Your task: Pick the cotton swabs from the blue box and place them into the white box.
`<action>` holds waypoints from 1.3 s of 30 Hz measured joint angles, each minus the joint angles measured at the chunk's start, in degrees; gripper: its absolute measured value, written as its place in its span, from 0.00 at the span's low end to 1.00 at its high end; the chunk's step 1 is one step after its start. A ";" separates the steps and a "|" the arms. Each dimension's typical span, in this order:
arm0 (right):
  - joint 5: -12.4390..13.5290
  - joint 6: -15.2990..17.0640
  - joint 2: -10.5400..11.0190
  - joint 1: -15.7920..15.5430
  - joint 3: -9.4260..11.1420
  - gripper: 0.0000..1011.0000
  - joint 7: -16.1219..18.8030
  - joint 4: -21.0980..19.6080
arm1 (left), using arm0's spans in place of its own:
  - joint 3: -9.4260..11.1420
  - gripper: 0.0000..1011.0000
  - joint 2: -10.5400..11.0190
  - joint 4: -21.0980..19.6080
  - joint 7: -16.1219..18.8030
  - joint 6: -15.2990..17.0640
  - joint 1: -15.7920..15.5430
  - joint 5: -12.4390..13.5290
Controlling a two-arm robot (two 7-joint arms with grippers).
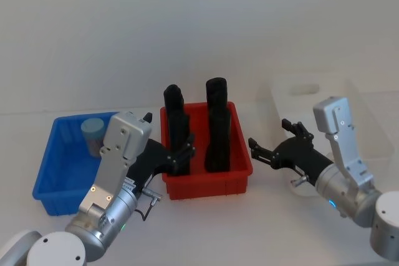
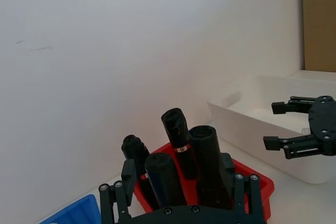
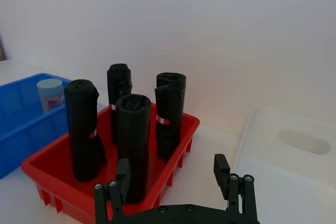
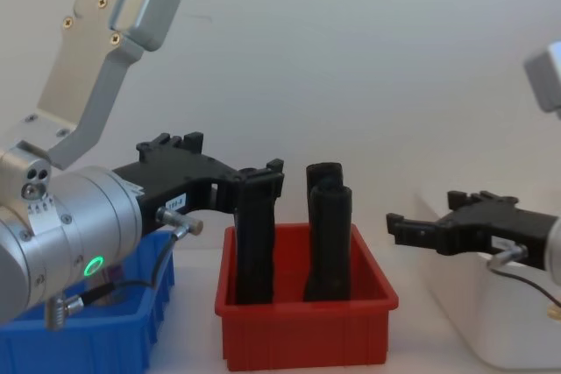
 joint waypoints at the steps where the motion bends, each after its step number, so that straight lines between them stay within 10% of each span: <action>1: -0.21 -0.22 -0.27 0.70 -0.08 0.99 0.32 1.00 | 0.00 0.99 0.00 0.00 0.00 0.00 0.00 0.00; 39: -4.65 -16.88 -9.84 27.38 -2.54 0.99 15.16 46.06 | 0.00 0.99 0.00 0.00 0.01 0.00 0.00 0.00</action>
